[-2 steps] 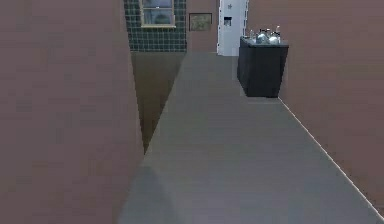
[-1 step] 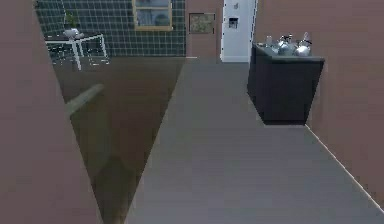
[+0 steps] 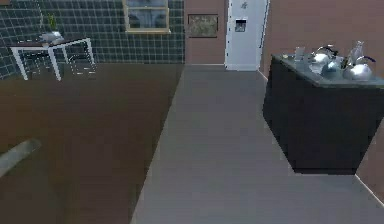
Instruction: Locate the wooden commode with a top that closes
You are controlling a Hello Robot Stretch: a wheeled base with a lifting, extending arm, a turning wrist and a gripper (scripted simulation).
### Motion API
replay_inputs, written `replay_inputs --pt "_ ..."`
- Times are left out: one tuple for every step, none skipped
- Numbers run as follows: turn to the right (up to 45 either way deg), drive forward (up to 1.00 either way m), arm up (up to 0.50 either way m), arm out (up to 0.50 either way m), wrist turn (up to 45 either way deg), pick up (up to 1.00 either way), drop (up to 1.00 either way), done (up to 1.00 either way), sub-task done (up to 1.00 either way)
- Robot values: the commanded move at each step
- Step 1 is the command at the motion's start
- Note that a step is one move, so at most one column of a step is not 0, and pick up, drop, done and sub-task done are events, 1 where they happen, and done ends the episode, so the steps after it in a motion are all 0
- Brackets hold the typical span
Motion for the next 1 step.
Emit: replay_inputs --pt "42.0 0.0 0.0 0.0 0.0 0.0 0.0 0.0 0.0"
